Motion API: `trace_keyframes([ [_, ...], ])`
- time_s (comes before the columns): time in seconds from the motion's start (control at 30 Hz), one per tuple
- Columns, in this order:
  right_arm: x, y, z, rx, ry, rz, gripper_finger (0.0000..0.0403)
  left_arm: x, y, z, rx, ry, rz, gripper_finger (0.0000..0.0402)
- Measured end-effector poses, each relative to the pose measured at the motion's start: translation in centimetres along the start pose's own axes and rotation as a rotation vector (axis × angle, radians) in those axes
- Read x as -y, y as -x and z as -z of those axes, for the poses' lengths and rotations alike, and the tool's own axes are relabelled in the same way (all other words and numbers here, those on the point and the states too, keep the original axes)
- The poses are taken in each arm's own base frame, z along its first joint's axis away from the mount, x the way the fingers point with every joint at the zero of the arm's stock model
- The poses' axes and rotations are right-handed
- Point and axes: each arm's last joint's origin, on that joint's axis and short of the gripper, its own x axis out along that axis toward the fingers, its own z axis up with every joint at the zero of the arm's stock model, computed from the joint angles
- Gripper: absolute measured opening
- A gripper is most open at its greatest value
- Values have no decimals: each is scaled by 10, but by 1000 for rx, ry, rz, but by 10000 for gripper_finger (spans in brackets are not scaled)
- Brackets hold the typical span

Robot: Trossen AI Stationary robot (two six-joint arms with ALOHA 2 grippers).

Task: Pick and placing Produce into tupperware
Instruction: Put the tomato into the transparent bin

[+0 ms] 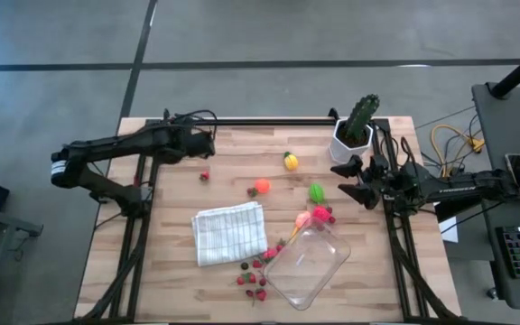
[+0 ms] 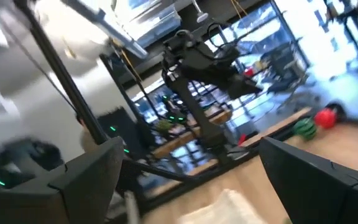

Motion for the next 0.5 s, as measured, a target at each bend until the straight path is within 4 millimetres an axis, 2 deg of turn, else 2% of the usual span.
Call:
trace_keyframes([
  [0.13, 0, 0, 1, -5, -117, 3, 368, -3, -17, -10, -60, 35, -29, 245],
  [0.3, 0, 0, 1, -5, -146, 3, 368, 3, -23, -9, -126, -41, 1, 245],
  [0.5, 0, 0, 0, -4, -189, 2, 368, 10, -25, -11, -197, 98, 38, 245],
])
